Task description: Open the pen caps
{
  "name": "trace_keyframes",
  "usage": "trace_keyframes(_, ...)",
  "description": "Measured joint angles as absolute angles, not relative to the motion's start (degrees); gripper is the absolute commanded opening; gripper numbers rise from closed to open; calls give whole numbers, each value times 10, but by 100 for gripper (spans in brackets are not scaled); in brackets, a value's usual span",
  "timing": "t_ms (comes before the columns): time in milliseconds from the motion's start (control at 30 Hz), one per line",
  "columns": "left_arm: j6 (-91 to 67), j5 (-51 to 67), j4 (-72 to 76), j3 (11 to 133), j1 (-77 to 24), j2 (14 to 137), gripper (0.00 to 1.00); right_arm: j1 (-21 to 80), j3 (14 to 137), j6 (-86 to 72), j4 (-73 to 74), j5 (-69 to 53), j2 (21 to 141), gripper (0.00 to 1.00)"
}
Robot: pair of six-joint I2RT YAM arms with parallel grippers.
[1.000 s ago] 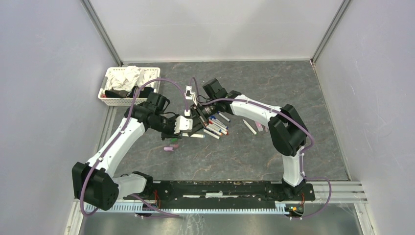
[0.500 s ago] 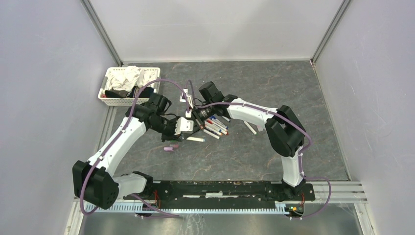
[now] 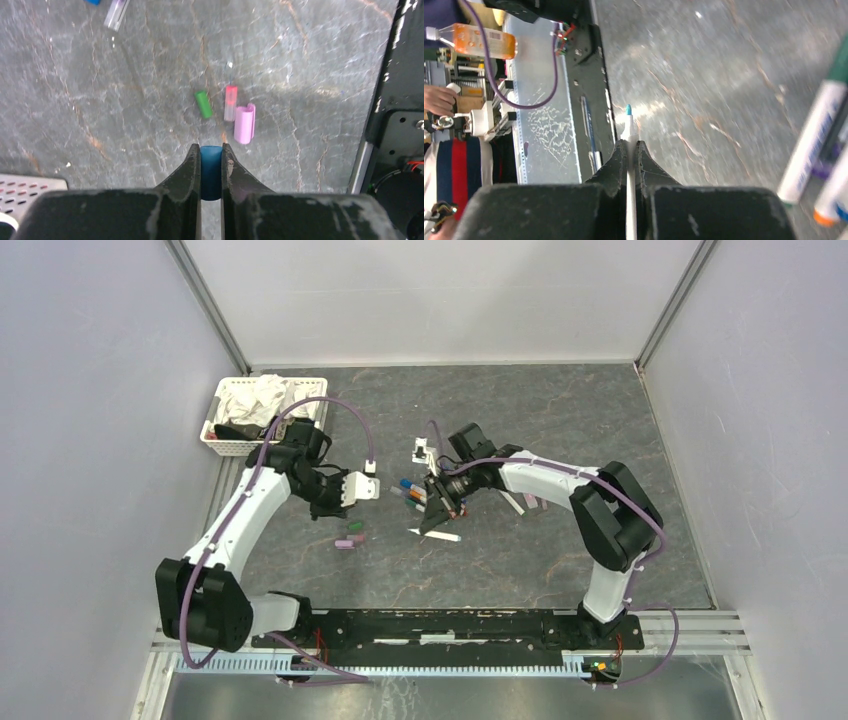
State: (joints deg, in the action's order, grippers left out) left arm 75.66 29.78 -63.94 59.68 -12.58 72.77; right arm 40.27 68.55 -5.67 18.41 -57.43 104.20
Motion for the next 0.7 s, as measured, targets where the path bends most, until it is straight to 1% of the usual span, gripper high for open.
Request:
trace_keyframes(133, 765, 277, -640, 604, -107, 742, 2, 373, 658, -42, 218, -555, 1040, 0)
trace_keyframes(233, 764, 276, -627, 604, -104, 746, 2, 356, 657, -41, 227, -513, 1026, 0)
trace_keyframes(367, 732, 281, -568, 588, -103, 755, 2, 295, 656, -58, 227, -384, 981, 0)
trace_keyframes(533, 655, 285, -482, 566, -103, 821, 3, 206, 619, -84, 195, -169, 916, 0)
trace_keyframes(600, 626, 278, -446, 562, -103, 856, 6, 193, 601, -92, 184, -96, 902, 0)
trace_keyframes(700, 592, 259, -411, 558, -103, 897, 13, 193, 580, -98, 170, -21, 897, 0)
